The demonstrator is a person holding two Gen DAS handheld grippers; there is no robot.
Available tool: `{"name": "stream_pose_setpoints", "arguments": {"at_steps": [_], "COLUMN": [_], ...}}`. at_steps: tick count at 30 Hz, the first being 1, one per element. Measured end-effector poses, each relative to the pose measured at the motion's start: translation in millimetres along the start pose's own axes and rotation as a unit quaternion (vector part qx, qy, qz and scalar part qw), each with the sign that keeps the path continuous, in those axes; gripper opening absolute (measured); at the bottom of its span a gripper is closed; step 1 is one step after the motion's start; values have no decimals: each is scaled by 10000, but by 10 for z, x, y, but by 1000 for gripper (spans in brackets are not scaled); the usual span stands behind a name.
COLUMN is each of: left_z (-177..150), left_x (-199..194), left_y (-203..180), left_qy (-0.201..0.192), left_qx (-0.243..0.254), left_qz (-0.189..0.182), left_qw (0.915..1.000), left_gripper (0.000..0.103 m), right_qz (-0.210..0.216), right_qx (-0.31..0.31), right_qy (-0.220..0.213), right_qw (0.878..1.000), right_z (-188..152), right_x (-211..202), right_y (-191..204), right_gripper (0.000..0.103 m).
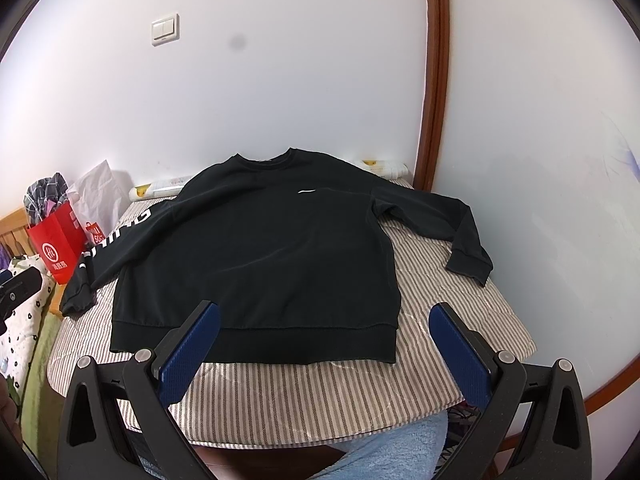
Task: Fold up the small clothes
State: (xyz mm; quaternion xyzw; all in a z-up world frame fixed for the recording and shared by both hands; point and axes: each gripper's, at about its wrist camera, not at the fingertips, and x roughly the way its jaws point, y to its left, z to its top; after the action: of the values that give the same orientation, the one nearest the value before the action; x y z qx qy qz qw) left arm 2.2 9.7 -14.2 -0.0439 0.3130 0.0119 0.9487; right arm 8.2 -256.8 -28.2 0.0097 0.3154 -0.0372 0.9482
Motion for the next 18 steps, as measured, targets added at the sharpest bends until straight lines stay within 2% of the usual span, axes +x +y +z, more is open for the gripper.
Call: {"name": "stream_pose_setpoints", "arguments": {"at_steps": [18], "left_z": [10], "left_x": [10], "left_y": [-90], "left_qy": [47], "left_qx": [70], "left_qz": [-63], "left_qw": [9999], "left_gripper": [103], "right_qz": [13], "right_qx": [46], "right_qy": [-26], "right_qw": [10000], "right_z": [-27], "right_x": [-45], "right_y": [-46], "right_gripper": [102]}}
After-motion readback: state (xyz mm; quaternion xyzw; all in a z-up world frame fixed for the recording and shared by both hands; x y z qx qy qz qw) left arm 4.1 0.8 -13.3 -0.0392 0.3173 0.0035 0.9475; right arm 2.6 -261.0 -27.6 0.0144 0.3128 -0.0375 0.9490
